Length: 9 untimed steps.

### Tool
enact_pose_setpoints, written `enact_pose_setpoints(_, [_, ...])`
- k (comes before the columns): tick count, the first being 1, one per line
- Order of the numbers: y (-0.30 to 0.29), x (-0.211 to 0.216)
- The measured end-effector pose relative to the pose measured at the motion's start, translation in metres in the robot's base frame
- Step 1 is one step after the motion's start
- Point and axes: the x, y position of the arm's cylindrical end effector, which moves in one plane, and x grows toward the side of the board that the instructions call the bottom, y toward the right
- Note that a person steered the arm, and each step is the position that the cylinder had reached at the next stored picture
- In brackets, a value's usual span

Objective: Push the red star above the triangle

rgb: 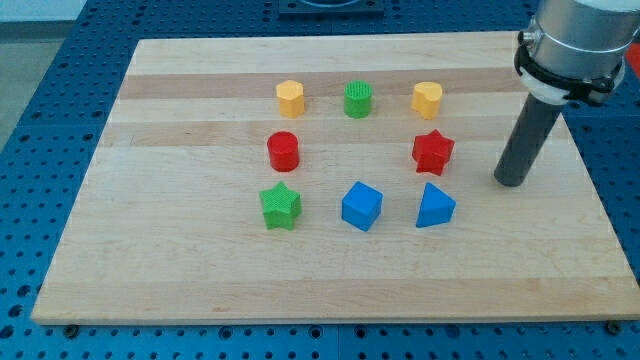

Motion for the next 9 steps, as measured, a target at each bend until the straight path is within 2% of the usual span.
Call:
enact_pose_setpoints(1, [0.000,-0.013])
enact_pose_setpoints(2, [-0.020,-0.070])
enact_pose_setpoints(7, [-0.020,-0.030])
enact_pose_setpoints(9, [-0.030,-0.033])
